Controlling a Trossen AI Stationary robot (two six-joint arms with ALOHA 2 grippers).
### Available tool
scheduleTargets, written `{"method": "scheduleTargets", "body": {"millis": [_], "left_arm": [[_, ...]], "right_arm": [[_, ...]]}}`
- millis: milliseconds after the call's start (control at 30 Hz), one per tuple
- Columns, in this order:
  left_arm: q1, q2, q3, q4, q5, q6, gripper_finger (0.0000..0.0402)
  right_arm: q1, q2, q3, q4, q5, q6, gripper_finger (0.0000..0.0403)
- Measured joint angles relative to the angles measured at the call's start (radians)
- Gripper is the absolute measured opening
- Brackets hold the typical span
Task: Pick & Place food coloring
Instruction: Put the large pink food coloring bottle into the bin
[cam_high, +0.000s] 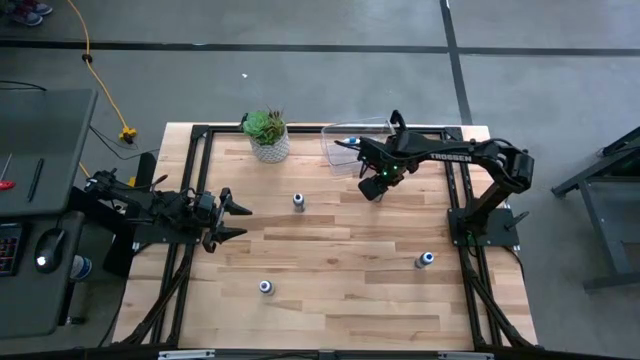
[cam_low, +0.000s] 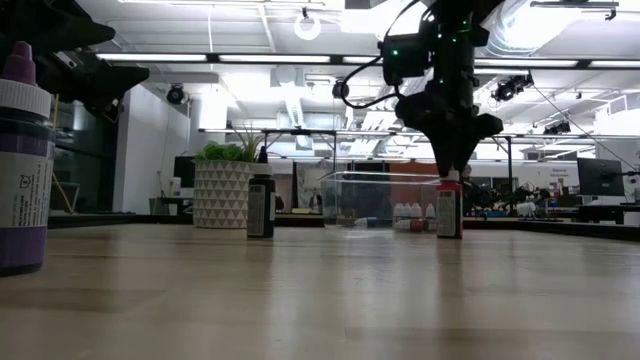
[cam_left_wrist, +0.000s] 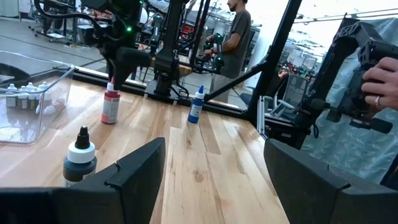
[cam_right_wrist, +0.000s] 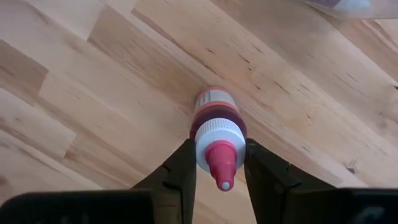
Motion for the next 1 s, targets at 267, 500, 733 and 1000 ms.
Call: {"method": "scheduleTargets", "body": {"millis": [267, 500, 733, 1000], "left_arm": [[0.000, 0.000, 0.000, 0.000, 0.000, 0.000, 0.0271], [0.000, 0.000, 0.000, 0.000, 0.000, 0.000, 0.0271], [0.000, 0.000, 0.000, 0.000, 0.000, 0.000, 0.0271], [0.000, 0.000, 0.000, 0.000, 0.000, 0.000, 0.0271]], "right_arm": [[0.000, -0.003, 0.107, -0.057, -0.026, -0.044, 0.0101], [0.014, -0.004, 0.307, -0.075, -0.038, -0.122, 0.0101], [0.014, -0.004, 0.497, -0.043, 0.042, -0.172, 0.0101], [-0.030, 0.034, 0.633, -0.039, 0.085, -0.193, 0.0101]]}}
